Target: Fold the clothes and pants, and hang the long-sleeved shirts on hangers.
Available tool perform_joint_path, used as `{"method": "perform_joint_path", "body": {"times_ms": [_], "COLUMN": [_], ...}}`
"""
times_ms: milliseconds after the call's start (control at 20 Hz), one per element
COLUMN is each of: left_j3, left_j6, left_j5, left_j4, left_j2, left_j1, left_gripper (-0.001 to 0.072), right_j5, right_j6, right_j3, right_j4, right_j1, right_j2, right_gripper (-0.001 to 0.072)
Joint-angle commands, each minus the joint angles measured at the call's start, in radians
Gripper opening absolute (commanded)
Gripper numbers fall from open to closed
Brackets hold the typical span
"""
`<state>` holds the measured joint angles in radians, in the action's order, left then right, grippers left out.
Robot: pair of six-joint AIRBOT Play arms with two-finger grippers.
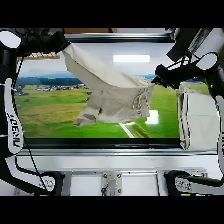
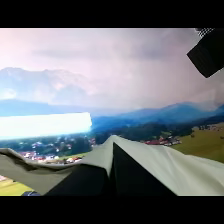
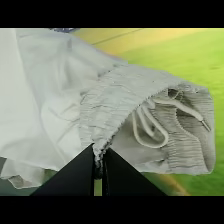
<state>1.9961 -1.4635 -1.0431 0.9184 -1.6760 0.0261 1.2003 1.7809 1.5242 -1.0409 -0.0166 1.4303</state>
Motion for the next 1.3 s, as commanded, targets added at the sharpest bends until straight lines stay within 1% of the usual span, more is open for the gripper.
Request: {"method": "perform_joint_path", "body": {"times_ms": [0,50,150,200,300,400,500,600,750,950,1100,1150,1200,1250], "left_j3": [-0.027,-0.096,-0.308,-0.437,-0.674,-0.904,-1.094,-1.235,-1.325,-1.289,-1.242,-1.225,-1.200,-1.172], "left_j6": [-0.010,-0.009,-0.006,-0.001,0.027,0.046,0.047,0.046,0.046,0.046,0.043,0.043,0.043,0.043], "left_j5": [-0.104,-0.120,-0.100,-0.075,-0.026,0.028,0.135,0.256,0.359,0.356,0.316,0.298,0.278,0.259], "left_j4": [0.008,0.033,0.121,0.146,0.163,0.163,0.162,0.161,0.153,0.153,0.153,0.156,0.163,0.164], "left_j2": [0.019,0.066,0.190,0.256,0.357,0.427,0.466,0.479,0.448,0.376,0.362,0.366,0.379,0.402], "left_j1": [0.042,0.055,0.061,0.061,0.061,0.061,0.061,0.061,0.061,0.061,0.061,0.061,0.061,0.062], "left_gripper": [0.0002,0.0002,0.0002,0.0003,0.0003,0.0003,0.0003,0.0003,0.0003,0.0003,0.0004,0.0073,0.0356,0.0503], "right_j5": [0.002,0.042,0.087,0.090,0.071,0.011,-0.071,-0.143,-0.243,-0.330,-0.340,-0.339,-0.337,-0.330], "right_j6": [-0.080,-0.083,-0.083,-0.083,-0.080,-0.079,-0.078,-0.035,-0.023,-0.023,-0.023,-0.023,-0.024,-0.024], "right_j3": [-0.003,-0.014,-0.088,-0.143,-0.278,-0.402,-0.512,-0.600,-0.688,-0.717,-0.717,-0.716,-0.711,-0.700], "right_j4": [-0.067,-0.146,-0.299,-0.331,-0.337,-0.336,-0.336,-0.334,-0.325,-0.325,-0.320,-0.307,-0.293,-0.290], "right_j1": [0.000,0.014,0.059,0.077,0.105,0.124,0.148,0.175,0.213,0.231,0.231,0.230,0.229,0.229], "right_j2": [0.003,-0.019,-0.079,-0.110,-0.160,-0.182,-0.182,-0.182,-0.180,-0.164,-0.158,-0.162,-0.173,-0.195], "right_gripper": [0.0017,0.0017,0.0018,0.0018,0.0018,0.0018,0.0018,0.0017,0.0018,0.0018,0.0021,0.0029,0.0035,0.0225]}}
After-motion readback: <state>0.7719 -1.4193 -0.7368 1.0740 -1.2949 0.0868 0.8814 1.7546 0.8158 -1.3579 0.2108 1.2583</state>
